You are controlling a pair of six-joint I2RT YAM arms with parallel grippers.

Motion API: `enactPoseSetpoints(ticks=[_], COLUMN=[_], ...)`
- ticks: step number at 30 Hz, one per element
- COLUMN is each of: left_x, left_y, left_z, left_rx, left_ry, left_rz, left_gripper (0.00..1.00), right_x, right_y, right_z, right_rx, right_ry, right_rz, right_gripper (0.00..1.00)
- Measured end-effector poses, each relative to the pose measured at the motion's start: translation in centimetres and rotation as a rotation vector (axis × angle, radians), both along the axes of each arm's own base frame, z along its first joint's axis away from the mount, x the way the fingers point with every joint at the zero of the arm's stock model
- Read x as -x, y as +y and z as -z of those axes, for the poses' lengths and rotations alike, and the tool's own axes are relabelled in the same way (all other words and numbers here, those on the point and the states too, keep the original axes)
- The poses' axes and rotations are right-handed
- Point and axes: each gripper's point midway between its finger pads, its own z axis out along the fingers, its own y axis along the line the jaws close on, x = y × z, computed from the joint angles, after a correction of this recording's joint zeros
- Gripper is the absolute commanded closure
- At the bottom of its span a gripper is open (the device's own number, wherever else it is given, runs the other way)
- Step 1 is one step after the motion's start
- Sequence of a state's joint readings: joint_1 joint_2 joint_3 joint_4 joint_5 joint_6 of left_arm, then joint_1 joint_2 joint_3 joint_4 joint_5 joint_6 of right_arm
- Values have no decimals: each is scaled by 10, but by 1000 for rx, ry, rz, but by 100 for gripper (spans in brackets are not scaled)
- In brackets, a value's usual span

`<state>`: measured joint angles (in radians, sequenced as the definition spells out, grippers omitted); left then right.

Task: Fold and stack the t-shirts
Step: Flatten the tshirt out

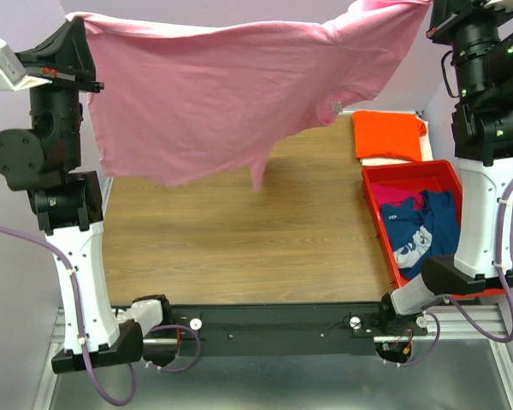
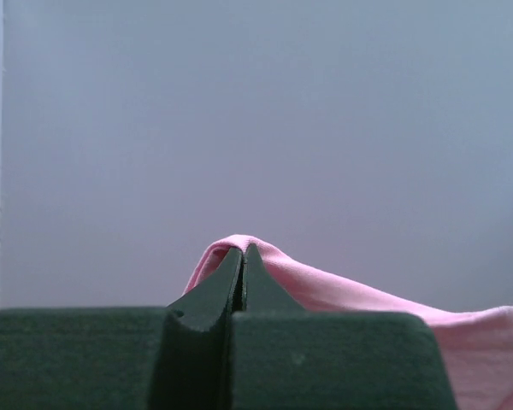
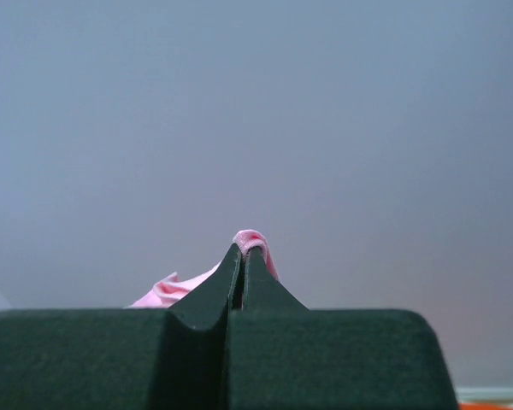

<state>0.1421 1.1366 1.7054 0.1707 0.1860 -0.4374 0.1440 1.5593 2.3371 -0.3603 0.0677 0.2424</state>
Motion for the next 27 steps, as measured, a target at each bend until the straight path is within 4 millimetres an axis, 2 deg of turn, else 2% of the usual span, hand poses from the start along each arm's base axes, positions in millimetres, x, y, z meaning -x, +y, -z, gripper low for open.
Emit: enactPoseSetpoints(ticks=[2,4,7,8,9,12,13,15,17,18,20,22,24,27], left_x=[12,12,-13,-31,-48,-99,-128,-171,-199,-210,-219,-218,-210,-181], left_y=[1,1,2,2,1,-5,-5,-6,-6,-8,-10,-13,-15,-18], left_z=[-8,-9,2,13,23,61,87,135,172,194,214,218,206,180], left_rx=[0,-1,5,10,13,20,34,60,85,101,114,114,105,84], left_ry=[-32,-39,2,38,73,186,263,389,488,546,603,621,593,521], left_rz=[-14,-15,4,17,42,116,145,191,220,240,262,281,283,280], left_gripper=[100,100,100,100,100,100,100,100,100,100,100,100,100,100], right_x=[5,4,-14,-22,-40,-84,-99,-129,-156,-163,-170,-168,-157,-130], right_y=[-1,-1,1,2,5,11,13,17,21,22,23,23,22,18], right_z=[-12,-21,-23,-20,-11,23,37,65,97,108,122,122,107,80], right_rx=[1,0,-2,-2,0,10,14,21,28,30,35,35,31,25], right_ry=[-44,-77,-101,-97,-81,-7,23,79,145,171,207,212,185,135], right_rz=[5,7,8,9,9,9,9,10,9,8,7,7,7,7], right_gripper=[100,100,100,100,100,100,100,99,100,100,100,100,100,100])
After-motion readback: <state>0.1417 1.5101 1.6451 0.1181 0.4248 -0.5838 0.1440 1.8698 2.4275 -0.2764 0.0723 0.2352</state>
